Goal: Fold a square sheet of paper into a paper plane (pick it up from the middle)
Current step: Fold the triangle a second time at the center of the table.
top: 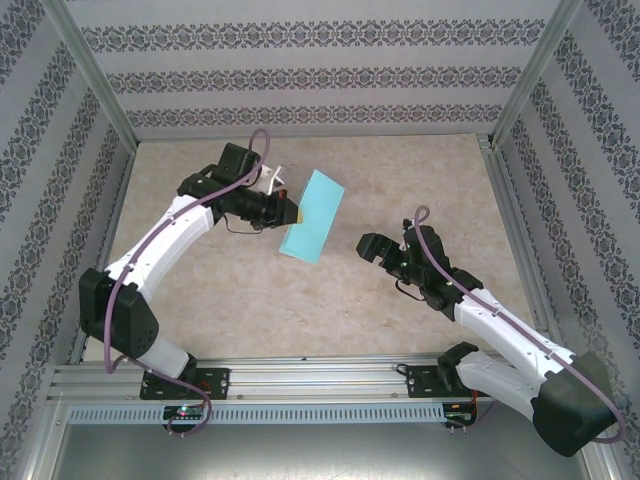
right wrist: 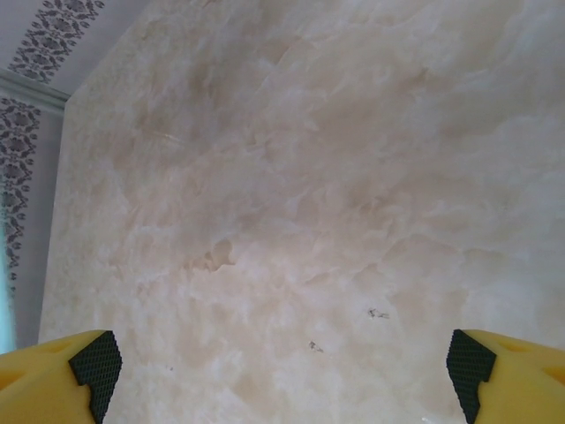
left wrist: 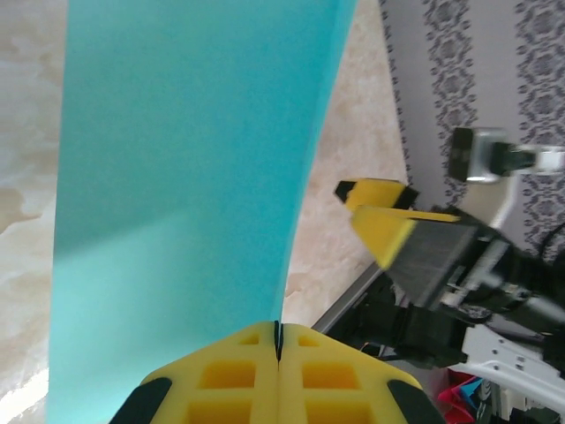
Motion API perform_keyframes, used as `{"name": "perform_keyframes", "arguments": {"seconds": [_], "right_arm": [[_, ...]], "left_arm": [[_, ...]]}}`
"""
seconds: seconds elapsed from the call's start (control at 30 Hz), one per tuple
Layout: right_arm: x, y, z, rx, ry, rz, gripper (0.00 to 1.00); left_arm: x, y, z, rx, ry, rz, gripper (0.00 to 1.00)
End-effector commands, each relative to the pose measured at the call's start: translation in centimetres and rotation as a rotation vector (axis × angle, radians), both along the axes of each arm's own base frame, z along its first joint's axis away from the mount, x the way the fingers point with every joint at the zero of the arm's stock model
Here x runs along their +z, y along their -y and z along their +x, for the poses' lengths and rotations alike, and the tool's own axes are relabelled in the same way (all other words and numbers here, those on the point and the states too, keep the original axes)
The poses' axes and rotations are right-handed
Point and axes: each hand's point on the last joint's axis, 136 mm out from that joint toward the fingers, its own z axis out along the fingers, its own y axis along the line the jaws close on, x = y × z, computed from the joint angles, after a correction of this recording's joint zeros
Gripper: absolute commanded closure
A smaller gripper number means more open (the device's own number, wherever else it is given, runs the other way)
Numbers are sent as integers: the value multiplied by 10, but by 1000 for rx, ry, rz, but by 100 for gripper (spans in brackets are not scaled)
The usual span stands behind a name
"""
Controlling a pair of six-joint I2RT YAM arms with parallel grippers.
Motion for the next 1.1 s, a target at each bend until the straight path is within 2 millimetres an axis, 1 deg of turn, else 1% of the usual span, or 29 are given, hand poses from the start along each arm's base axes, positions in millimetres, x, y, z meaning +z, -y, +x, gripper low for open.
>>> {"name": "perform_keyframes", "arguments": {"seconds": [0.0, 0.07, 0.1, 0.17, 0.27, 0.33, 0.4, 0.5, 0.57, 0.63, 0.7, 0.77, 0.87, 0.97, 1.07], "right_arm": [[3, -5, 2, 2, -3, 37, 2], [1, -6, 3, -6, -15, 54, 2], [1, -10, 4, 9, -13, 65, 2], [1, -20, 4, 61, -5, 76, 2], [-5, -35, 2, 124, -27, 43, 2], [-6, -51, -4, 202, -31, -3, 11], [-9, -66, -12, 268, -30, -88, 16], [-7, -97, -28, 397, 1, -204, 23], [-6, -115, -39, 455, 59, -306, 24], [-5, -132, -49, 493, 140, -415, 22], [-7, -150, -59, 526, 183, -443, 22], [-13, -170, -70, 565, 184, -439, 21], [-16, -188, -78, 579, 195, -500, 21], [-19, -206, -83, 572, 219, -537, 20], [-29, -211, -79, 534, 210, -634, 20]], "left_arm": [[-44, 1, -16, -43, -100, 62, 100], [-61, 3, -16, -31, -117, 54, 100], [-72, 4, -16, -25, -133, 51, 100], [-89, 4, -16, -14, -153, 55, 100], [-113, 3, -17, -3, -175, 64, 100], [-126, 0, -22, -8, -204, 81, 100], [-134, -4, -26, -2, -224, 108, 100], [-140, -11, -29, 19, -242, 152, 100], [-140, -16, -30, 36, -243, 177, 100], [-139, -16, -30, 41, -249, 175, 100], [-139, -16, -30, 51, -253, 175, 99], [-139, -16, -30, 56, -256, 170, 99], [-140, -17, -31, 61, -261, 175, 99], [-141, -17, -32, 61, -267, 178, 99], [-142, -17, -34, 60, -272, 177, 99]]}}
